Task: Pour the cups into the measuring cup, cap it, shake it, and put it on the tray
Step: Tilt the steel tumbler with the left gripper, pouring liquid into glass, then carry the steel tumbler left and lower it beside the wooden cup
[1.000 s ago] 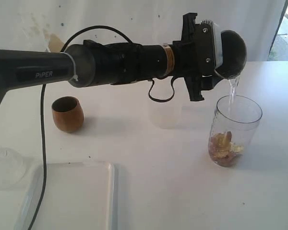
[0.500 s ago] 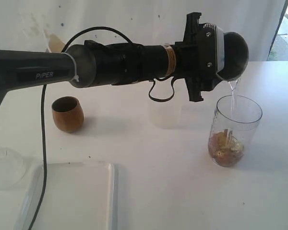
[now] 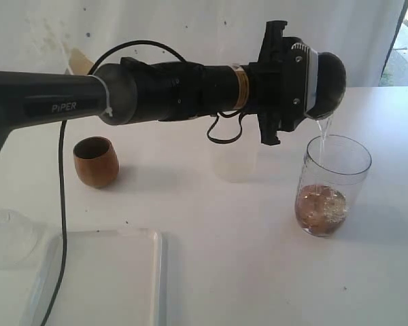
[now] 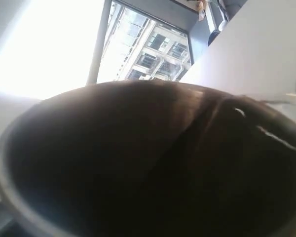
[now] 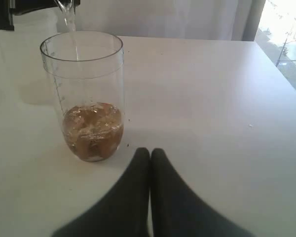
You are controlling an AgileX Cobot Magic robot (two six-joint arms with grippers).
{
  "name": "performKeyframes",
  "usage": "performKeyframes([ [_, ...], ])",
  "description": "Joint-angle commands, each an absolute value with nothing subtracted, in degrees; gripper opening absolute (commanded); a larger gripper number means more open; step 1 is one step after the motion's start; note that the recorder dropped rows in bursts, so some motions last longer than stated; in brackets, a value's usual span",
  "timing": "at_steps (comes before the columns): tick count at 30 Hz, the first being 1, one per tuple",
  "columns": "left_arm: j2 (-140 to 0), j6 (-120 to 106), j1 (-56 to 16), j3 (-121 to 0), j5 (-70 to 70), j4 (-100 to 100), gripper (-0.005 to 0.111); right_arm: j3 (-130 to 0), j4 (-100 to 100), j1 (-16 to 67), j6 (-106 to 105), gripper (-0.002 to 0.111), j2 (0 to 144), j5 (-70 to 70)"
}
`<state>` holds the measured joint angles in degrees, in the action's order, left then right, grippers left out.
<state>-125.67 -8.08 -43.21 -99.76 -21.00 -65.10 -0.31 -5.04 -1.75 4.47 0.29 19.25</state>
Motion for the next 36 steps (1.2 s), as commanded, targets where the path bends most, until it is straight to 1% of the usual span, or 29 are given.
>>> performKeyframes([
  [1, -124.6, -9.2, -44.1, -100.7, -22.3, -64.8, 0.000, 0.0, -5.4, -1.7, 4.7, 0.000, 0.0, 19.3],
  [13, -124.6, -7.6, -44.0, -100.7, -23.3, -63.9, 0.000, 0.0, -5.4, -1.7, 4.7, 0.000, 0.0, 19.3],
  [18, -124.6, -2.4, -44.0, -100.7, -26.2, -54.4, 0.000, 0.0, -5.4, -1.7, 4.7, 0.000, 0.0, 19.3],
  [21, -124.6, 6.3, -44.0, -100.7, -27.6, -49.5, 0.000, 0.0, -5.4, -1.7, 4.7, 0.000, 0.0, 19.3],
  [27, -122.7, 29.3, -44.0, -100.7, -26.2, -49.2, 0.000, 0.0, -5.4, -1.7, 4.7, 0.000, 0.0, 19.3],
  [31, -119.9, 47.6, -44.0, -100.7, -20.7, -49.3, 0.000, 0.0, -5.4, -1.7, 4.7, 0.000, 0.0, 19.3],
  [36, -116.3, 54.0, -44.0, -100.6, -11.3, -53.1, 0.000, 0.0, -5.4, -1.7, 4.7, 0.000, 0.0, 19.3],
])
